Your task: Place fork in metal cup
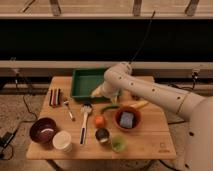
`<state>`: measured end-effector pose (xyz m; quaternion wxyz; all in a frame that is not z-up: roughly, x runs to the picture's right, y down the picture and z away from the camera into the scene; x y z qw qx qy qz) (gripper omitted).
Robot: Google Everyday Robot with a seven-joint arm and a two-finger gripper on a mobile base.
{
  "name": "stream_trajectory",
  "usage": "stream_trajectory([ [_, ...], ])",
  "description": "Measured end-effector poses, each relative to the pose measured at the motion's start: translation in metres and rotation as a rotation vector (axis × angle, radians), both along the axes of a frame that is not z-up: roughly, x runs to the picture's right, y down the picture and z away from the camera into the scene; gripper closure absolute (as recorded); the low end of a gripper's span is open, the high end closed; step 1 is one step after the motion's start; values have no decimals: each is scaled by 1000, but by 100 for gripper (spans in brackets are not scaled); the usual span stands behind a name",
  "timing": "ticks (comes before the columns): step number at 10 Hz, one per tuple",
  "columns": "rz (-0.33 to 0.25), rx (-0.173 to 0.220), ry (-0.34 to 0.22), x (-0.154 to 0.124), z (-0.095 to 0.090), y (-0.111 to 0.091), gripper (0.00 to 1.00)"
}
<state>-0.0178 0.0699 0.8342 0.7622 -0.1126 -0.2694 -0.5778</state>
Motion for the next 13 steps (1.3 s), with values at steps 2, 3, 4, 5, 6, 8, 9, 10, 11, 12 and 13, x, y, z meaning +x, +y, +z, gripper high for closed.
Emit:
stream_trajectory([
  [2,-80,34,-100,-33,-4,5,20],
  [3,-108,41,-133,-44,-5,8,20],
  [4,-150,47,-178,-60,-6,12,20],
  [5,-170,50,-199,-66,-8,14,20],
  [6,-183,51,-212,-69,-8,17,20],
  [8,-221,52,-233,-82,-7,22,20],
  [9,-250,51,-239,-91,-4,25,20],
  [10,-267,51,-244,-98,-1,27,20],
  [11,-289,47,-248,-102,3,30,20],
  [12,-298,45,-251,-104,7,31,20],
  [13,-304,43,-254,-106,10,31,20],
])
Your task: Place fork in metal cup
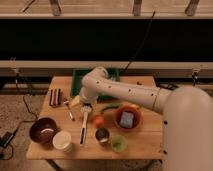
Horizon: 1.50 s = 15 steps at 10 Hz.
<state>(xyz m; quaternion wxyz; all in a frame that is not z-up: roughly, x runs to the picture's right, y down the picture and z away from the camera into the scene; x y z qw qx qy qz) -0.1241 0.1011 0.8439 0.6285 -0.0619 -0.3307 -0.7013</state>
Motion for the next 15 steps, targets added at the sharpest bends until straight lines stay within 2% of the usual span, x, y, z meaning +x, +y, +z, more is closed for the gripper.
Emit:
stream_trajectory([
  [3,-22,6,-5,-8,9,-1,20],
  [8,-71,39,5,-17,22,0,20],
  [10,-90,66,0,-27,22,-4,20],
  [11,-109,83,-13,-41,20,-7,20],
  [15,-157,98,-39,-73,21,-2,20],
])
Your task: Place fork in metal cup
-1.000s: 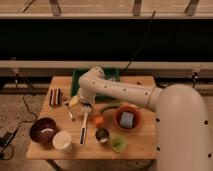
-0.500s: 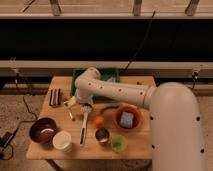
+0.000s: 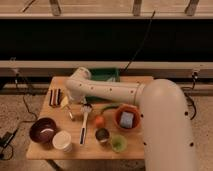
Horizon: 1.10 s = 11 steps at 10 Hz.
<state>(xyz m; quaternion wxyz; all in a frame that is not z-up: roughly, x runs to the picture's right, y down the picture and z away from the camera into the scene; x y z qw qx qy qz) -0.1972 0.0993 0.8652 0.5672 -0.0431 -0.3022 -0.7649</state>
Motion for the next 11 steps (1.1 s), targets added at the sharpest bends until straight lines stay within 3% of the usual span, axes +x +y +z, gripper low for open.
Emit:
stream_trajectory([
  [6,-47,-29,30,-18,33,23,20],
  [11,-72,-12,64,-25,46,39,20],
])
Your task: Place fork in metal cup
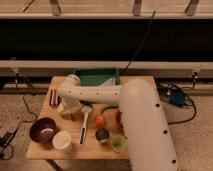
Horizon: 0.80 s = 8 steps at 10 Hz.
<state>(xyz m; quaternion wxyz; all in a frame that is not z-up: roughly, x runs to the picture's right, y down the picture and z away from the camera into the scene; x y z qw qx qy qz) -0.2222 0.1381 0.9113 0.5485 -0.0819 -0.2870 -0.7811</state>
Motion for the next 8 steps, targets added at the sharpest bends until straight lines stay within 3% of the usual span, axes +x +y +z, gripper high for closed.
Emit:
stream_trajectory([
  [4,-18,14,12,-5,3,7,21],
  [8,-20,12,20,-1,3,7,59],
])
